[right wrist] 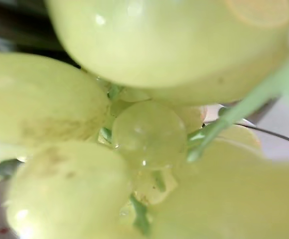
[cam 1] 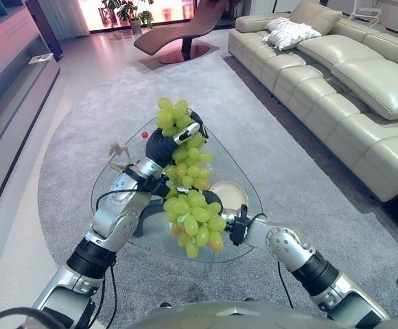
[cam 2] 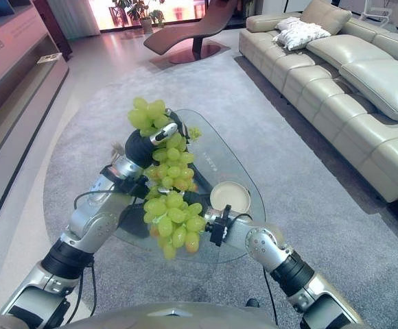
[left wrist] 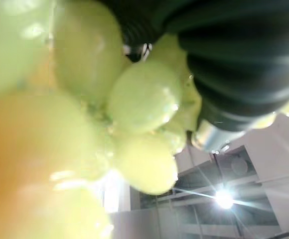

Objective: Pick up fruits into the plate

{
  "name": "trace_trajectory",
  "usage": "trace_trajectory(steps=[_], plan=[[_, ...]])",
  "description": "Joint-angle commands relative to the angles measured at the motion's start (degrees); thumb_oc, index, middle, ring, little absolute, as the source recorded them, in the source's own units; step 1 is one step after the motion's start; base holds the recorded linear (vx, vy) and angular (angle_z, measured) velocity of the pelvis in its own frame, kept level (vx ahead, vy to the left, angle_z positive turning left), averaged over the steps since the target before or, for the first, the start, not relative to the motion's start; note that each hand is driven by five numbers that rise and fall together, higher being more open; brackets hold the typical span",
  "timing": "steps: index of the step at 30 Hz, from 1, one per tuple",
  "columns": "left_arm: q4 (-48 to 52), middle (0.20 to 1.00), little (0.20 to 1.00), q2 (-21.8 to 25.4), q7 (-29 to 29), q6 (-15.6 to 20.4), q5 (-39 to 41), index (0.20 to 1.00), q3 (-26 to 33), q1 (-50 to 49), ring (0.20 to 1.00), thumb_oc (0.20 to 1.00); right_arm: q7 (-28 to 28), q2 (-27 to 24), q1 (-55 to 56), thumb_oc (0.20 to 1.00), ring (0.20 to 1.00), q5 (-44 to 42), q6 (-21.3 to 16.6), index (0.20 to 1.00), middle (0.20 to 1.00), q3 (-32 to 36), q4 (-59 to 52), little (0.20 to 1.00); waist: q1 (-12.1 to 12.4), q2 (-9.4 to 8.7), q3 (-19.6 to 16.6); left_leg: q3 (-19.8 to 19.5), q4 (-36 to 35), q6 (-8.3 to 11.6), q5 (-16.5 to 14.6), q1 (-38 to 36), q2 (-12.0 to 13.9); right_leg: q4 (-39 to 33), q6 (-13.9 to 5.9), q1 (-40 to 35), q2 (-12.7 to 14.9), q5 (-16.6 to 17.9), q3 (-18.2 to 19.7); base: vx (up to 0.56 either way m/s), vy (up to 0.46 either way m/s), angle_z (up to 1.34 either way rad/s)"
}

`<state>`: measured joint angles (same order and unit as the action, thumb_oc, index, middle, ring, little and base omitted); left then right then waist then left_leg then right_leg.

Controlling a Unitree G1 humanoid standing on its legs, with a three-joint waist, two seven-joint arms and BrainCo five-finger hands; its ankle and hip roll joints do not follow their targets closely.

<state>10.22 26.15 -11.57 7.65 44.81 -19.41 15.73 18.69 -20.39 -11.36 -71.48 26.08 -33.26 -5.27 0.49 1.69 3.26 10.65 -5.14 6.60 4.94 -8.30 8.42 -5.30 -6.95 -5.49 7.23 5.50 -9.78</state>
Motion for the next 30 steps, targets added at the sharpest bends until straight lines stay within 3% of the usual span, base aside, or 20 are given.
trace_trajectory(steps=[1,4,5,6,7,10,20,28,30], plan=[[-0.88,0.2,0.2,1.87,-0.7,1.82,-1.48,0.2,0.44,3.32,0.2,0.2,1.13,2.6,-1.43,0.2,0.2,-5.98,-5.89,0.2,0.2,6.92,-7.37,0.2,-1.55,-1.91,1.57,-0.74,1.5,-1.29,-5.77,0.75,-0.48,3.09,-0.46,-2.29,1.82,-6.16,-3.04,0.0,0.008,0.09],[-0.74,0.2,0.2,2.34,-2.05,-0.69,0.47,0.2,1.74,1.97,0.2,0.2,1.55,1.9,-0.34,0.2,0.2,-6.15,-6.6,0.2,0.2,9.51,-6.99,0.2,-1.45,-1.88,1.98,-1.21,1.49,-1.38,-5.89,0.88,-0.6,3.31,-0.23,-2.4,1.76,-6.56,-3.27,0.01,0.003,0.05],[-0.73,0.313,0.313,2.35,-2.47,-1.4,1.07,0.313,1.95,1.74,0.313,0.313,1.44,1.82,-0.21,0.2,0.2,-6.23,-6.69,0.2,0.2,9.9,-6.95,0.2,-1.44,-1.88,2.02,-1.3,1.47,-1.4,-5.92,0.88,-0.63,3.28,-0.22,-2.45,1.76,-6.59,-3.33,0.03,0.005,0.05],[-0.66,0.708,0.708,2.67,-4.41,-2.72,2.38,0.708,2.61,0.83,0.708,0.708,1.1,1.4,0.14,0.2,0.2,-6.44,-7.21,0.2,0.2,11.15,-6.8,0.2,-1.34,-1.81,2.16,-1.49,1.46,-1.39,-5.94,0.91,-0.64,3.31,-0.15,-2.52,1.79,-6.69,-3.43,0.03,0.005,0.08],[-0.6,1.0,1.0,2.92,-5.39,-3.18,2.82,1.0,2.86,0.33,1.0,1.0,1.02,1.24,0.33,0.2,0.2,-6.54,-7.44,0.2,0.2,11.67,-6.7,0.2,-1.3,-1.75,2.25,-1.56,1.47,-1.37,-5.93,0.96,-0.64,3.37,-0.12,-2.52,1.79,-6.74,-3.48,0.03,0.01,0.09],[-0.23,1.0,1.0,4.12,-8.41,-4.64,3.31,1.0,3.68,-1.42,1.0,1.0,0.13,0.59,0.78,0.2,0.2,-6.9,-8.45,0.2,0.2,13.7,-6.37,0.2,-1.16,-1.45,2.59,-1.78,1.46,-1.33,-5.88,1.29,-0.7,3.6,-0.01,-2.32,1.73,-6.98,-3.58,0.02,0.019,0.07],[-3.25,1.0,1.0,6.57,-9.99,-5.99,-1.9,1.0,6.83,-6.72,1.0,1.0,-2.7,-2.24,2.67,0.2,0.2,-5.01,-11.51,0.2,0.2,19.47,-2.77,0.2,-0.31,-0.85,4.58,-2.75,2.44,-1.51,-6.11,3.36,-1.25,5.0,0.39,-0.86,1.85,-7.94,-4.07,0.01,0.018,0.07],[-13.35,1.0,1.0,8.61,-8.22,-8.01,-8.29,1.0,4.16,-7.4,1.0,1.0,-3.48,-6.73,-1.18,0.2,0.2,-2.09,-15.09,0.2,0.2,20.1,4.54,0.2,0.23,-0.35,9.61,-4.2,3.04,-1.73,-5.5,7.59,-2.18,6.08,0.78,3.0,1.57,-8.01,-3.82,-0.1,0.008,0.07],[-20.55,1.0,1.0,7.19,-5.95,-8.59,-9.52,1.0,2.76,-6.95,1.0,1.0,-3.0,-7.08,-3.42,0.2,0.2,0.61,-15.5,0.2,0.2,19.56,8.23,0.2,0.29,-0.17,11.69,-4.7,3.28,-1.81,-5.18,9.01,-2.5,6.73,0.96,4.4,1.43,-8.1,-3.77,-0.12,0.021,0.02]])
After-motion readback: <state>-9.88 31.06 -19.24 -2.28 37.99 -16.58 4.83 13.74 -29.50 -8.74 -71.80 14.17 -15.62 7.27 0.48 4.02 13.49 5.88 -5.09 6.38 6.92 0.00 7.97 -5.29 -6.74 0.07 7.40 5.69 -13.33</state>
